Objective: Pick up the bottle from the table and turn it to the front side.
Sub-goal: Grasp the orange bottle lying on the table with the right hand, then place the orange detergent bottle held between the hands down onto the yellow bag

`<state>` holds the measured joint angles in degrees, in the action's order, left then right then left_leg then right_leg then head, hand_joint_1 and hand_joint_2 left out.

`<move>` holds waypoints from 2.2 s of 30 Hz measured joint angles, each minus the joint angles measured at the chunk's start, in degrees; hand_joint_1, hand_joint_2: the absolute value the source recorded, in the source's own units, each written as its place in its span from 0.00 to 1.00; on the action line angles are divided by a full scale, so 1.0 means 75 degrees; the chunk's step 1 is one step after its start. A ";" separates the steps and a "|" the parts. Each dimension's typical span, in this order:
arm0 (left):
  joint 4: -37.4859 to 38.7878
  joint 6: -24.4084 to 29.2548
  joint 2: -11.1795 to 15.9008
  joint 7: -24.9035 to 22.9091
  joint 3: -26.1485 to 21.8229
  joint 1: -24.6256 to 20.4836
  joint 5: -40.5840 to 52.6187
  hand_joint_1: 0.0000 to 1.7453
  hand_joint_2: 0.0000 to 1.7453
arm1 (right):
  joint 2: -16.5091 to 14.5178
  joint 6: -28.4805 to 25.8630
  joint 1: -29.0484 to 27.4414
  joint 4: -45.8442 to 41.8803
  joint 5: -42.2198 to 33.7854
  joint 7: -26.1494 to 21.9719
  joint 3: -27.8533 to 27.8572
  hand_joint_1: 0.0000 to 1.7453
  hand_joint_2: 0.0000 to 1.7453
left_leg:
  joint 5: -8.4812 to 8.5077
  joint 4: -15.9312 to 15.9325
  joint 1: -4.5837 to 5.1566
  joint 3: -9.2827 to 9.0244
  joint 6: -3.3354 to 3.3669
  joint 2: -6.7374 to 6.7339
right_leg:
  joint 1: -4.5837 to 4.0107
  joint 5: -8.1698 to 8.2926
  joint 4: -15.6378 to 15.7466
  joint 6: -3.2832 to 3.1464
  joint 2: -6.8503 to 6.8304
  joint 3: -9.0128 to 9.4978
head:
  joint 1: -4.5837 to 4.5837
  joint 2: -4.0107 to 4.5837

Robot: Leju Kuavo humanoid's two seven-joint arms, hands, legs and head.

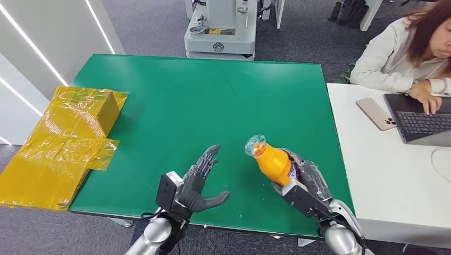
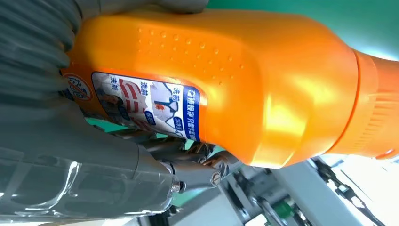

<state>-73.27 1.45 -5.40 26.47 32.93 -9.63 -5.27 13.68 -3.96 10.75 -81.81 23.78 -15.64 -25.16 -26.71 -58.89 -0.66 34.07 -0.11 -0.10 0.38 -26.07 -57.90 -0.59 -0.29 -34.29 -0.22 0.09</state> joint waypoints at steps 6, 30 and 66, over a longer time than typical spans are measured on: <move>-0.0071 -0.0394 0.0067 -0.0182 -0.0025 -0.0182 -0.0222 0.00 1.00 | -0.0150 -0.0029 0.0062 0.0018 -0.0147 -0.0291 0.0015 1.00 1.00 | 0.0000 0.0000 0.0000 0.0003 0.0000 0.0001 | 0.0000 0.0000 -0.0001 0.0000 0.0000 -0.0002 | 0.0000 -0.0002; 0.0028 -0.0400 0.0337 -0.1067 -0.0511 -0.3083 -0.0732 0.00 1.00 | -0.1644 -0.0570 0.1727 0.1735 -0.0782 -0.0807 -0.1491 1.00 1.00 | 0.0017 0.0001 0.0000 0.0008 -0.0020 0.0003 | 0.0000 0.0004 -0.0016 -0.0008 0.0001 -0.0016 | 0.0000 0.0000; -0.0415 -0.1209 0.0619 -0.1283 -0.1106 -0.2354 -0.1341 0.00 1.00 | -0.1574 -0.1005 0.1651 0.2198 -0.1116 -0.0675 -0.1572 1.00 1.00 | 0.0016 0.0001 -0.0001 0.0016 -0.0021 0.0001 | 0.0000 0.0003 -0.0016 -0.0008 0.0003 -0.0029 | 0.0000 0.0000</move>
<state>-76.38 -7.62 -0.75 16.85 24.64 -27.29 -15.33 1.88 -11.49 23.13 -65.32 15.41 -20.70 -36.95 -26.59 -58.88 -0.66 34.19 -0.26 -0.09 0.38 -26.05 -58.03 -0.65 -0.27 -34.51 -0.22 0.09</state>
